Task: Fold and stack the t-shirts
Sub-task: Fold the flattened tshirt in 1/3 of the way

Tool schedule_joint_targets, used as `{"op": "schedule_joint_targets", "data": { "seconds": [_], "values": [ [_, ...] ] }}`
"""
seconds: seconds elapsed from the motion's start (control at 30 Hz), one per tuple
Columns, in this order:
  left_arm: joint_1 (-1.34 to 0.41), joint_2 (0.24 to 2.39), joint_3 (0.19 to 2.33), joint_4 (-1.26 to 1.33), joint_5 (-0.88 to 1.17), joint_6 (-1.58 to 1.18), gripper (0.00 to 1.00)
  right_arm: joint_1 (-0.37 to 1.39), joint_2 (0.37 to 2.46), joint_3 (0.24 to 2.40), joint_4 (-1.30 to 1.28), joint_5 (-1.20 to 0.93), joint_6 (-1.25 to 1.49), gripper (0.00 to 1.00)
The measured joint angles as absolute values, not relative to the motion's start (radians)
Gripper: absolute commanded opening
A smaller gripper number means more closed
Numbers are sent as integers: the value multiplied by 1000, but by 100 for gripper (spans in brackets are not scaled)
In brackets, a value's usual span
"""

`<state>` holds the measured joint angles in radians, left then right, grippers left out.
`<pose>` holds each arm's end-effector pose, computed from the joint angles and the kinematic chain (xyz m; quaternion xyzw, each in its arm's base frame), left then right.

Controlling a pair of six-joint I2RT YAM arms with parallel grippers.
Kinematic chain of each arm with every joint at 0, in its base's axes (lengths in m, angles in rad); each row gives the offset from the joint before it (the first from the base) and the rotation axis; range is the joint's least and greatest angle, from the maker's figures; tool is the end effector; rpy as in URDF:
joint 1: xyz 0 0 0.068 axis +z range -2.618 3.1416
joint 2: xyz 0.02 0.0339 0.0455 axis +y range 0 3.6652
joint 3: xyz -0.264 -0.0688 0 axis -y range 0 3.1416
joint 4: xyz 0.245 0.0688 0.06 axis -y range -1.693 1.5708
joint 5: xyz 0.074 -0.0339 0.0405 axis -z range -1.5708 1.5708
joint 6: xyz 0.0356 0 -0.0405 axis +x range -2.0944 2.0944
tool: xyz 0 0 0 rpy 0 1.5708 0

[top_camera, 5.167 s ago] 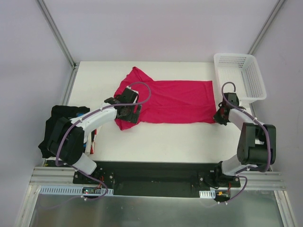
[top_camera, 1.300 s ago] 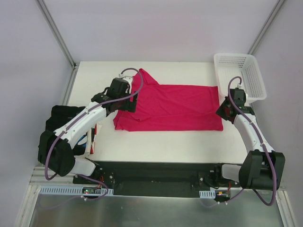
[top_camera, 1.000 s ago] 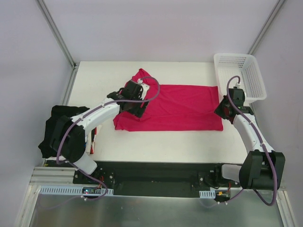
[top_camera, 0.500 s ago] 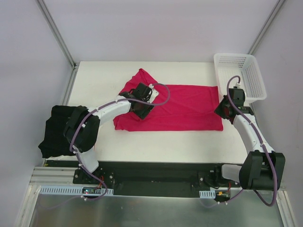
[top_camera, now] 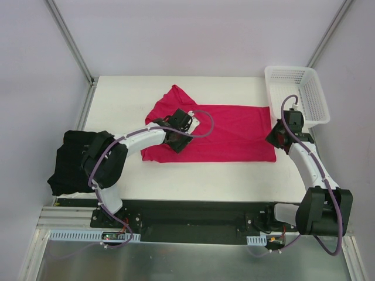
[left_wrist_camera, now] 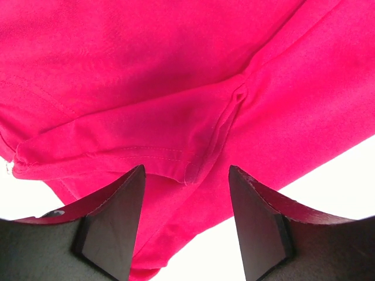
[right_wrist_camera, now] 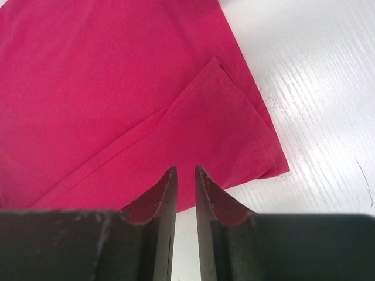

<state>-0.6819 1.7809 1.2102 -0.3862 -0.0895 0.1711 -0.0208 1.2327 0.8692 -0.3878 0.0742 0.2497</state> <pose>0.2945 -0.2350 0.2004 0.3817 0.8726 -0.0350 0.3028 0.2627 -0.0081 0.2568 0.1382 0.9062 0.0117 0.3994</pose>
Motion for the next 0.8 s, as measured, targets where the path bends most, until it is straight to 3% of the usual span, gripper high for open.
{"op": "schedule_joint_targets", "data": {
  "seconds": [0.27, 0.33, 0.4, 0.53, 0.8],
  "values": [
    [-682, 1807, 1205, -379, -134, 172, 49, -25, 1229, 869, -387, 74, 245, 20],
    [-682, 1821, 1205, -379, -138, 173, 44, -27, 1229, 869, -387, 74, 245, 20],
    [-682, 1833, 1205, -379, -140, 171, 30, -29, 1229, 869, -387, 75, 245, 20],
    [-682, 1848, 1205, -379, -141, 171, 22, -33, 1229, 864, -383, 75, 242, 20],
    [-682, 1848, 1227, -392, -170, 173, 19, -35, 1228, 847, -377, 75, 242, 20]
  ]
}}
